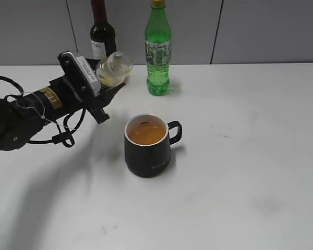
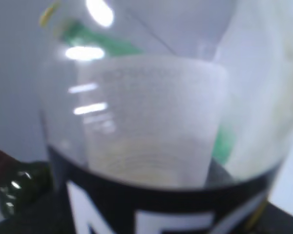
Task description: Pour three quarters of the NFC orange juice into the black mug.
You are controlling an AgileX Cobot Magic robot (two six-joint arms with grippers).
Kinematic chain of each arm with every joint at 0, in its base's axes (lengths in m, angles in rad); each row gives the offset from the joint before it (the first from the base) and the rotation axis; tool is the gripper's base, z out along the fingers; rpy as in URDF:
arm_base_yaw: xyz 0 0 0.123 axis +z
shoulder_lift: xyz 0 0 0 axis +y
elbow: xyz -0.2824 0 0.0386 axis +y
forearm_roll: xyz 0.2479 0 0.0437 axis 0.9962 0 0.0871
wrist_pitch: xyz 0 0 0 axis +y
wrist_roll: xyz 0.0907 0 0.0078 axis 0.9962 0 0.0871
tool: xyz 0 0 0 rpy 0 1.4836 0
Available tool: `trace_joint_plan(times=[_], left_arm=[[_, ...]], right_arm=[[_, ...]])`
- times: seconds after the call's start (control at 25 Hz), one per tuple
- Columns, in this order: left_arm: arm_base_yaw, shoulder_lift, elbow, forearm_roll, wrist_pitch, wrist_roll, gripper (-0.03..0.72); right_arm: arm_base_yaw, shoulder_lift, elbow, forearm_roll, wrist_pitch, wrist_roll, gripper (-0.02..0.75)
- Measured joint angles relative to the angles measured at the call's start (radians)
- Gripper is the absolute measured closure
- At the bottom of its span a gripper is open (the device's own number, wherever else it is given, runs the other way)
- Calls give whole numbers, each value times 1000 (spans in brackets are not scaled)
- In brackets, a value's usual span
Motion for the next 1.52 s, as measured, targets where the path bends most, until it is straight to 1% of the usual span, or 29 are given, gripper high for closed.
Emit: trace_joint_plan(times=[0.08,0.2,0.4,0.48,0.56,0.72,0.84,1.0,1.2,1.28,1.36,1.52], left_arm=[[0,20,0,-11,1,-139,223],[0,37,0,-55,4,-359,223],[0,38,0,-159,3,-694,223],[0,38,0,-174,4,-786,223],[0,38,0,-179,4,-835,223],[0,38,0,-209,4,-854,223],[11,38,0,-263,4,-822,223],[69,38,0,-310,4,-762,223],[172,38,0,-321,5,-752,223],[203,39,0,-321,7,-752,223],[221,41,0,-315,8,-752,223],[223,73,-24,-300,28,-752,223]], right_arm=[[0,0,0,0,0,0,154],[0,0,0,0,0,0,154],[0,0,0,0,0,0,154],[0,0,0,0,0,0,154],[0,0,0,0,0,0,154],[0,0,0,0,0,0,154],[0,0,0,0,0,0,154],[0,0,0,0,0,0,154],[0,0,0,0,0,0,154],[0,0,0,0,0,0,154],[0,0,0,0,0,0,154],[0,0,0,0,0,0,154]])
